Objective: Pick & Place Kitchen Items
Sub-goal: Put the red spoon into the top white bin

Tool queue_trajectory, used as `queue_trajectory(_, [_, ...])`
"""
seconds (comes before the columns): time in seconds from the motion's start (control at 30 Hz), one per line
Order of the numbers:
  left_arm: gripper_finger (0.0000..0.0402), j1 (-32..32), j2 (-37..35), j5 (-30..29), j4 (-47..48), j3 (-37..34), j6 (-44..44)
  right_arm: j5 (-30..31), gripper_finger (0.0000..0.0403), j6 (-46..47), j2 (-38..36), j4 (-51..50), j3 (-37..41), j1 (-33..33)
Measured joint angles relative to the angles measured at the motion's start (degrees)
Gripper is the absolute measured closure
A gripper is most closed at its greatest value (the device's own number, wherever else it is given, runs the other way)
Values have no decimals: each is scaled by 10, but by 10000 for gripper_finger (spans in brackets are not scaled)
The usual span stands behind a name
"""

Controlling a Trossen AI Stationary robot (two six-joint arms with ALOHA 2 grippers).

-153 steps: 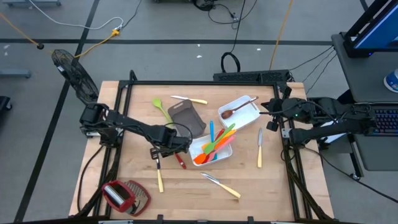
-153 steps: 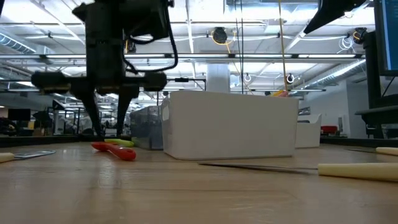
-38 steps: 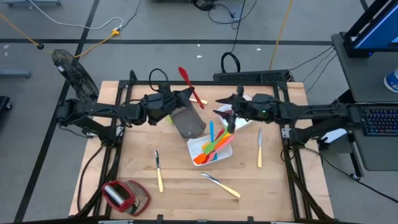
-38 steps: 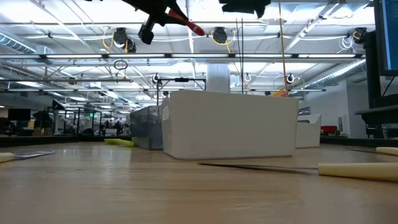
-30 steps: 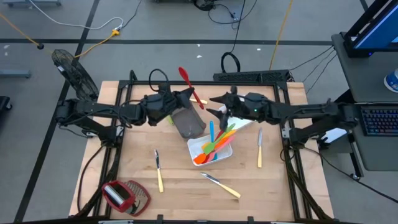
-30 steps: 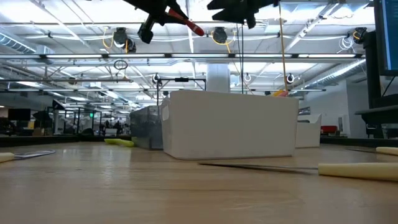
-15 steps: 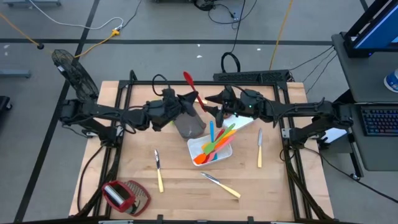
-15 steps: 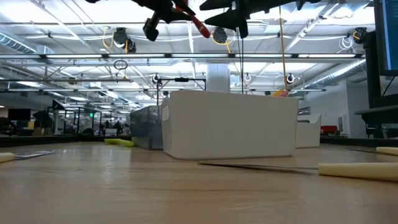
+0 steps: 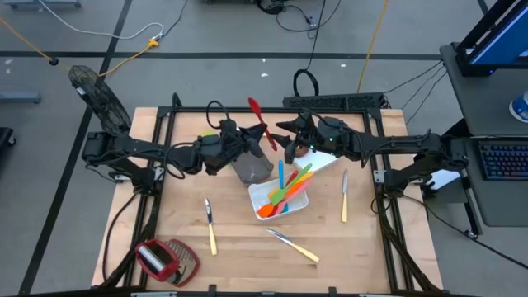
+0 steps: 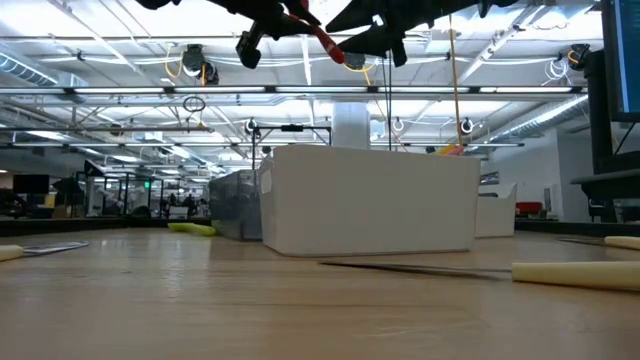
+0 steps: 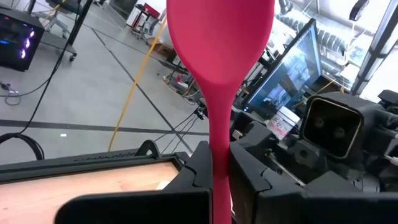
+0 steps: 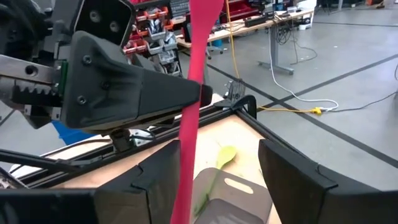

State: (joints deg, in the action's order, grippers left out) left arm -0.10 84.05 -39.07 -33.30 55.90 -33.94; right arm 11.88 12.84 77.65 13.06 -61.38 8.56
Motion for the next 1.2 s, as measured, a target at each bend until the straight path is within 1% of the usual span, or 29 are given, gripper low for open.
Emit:
queue_trajectory(0.17, [390,0,0,0,0,0,-2,-3,192,14,10,1,0,0])
queue_trajectory(0.3, [390,0,0,0,1,0,-3,-33,192,36,25,2,0,0])
queue_trajectory(0.47, [390,-2,0,0,1,0,-3,-30,192,39,46,2,0,1])
queue_trajectory(0.57, [390,-4,0,1,2,0,-3,-31,193,41,58,30,0,1])
queue_trajectory(0.7, [389,-9,0,3,22,0,-5,-31,193,41,60,31,0,1])
queue_trajectory(0.83, [387,-12,0,2,23,0,-5,-31,195,41,58,39,0,1])
queue_trajectory(1.0, [390,-12,0,2,24,0,-6,-31,223,41,55,36,0,1])
queue_trajectory(1.2, [388,-11,0,12,28,0,-6,-33,281,41,55,26,0,1])
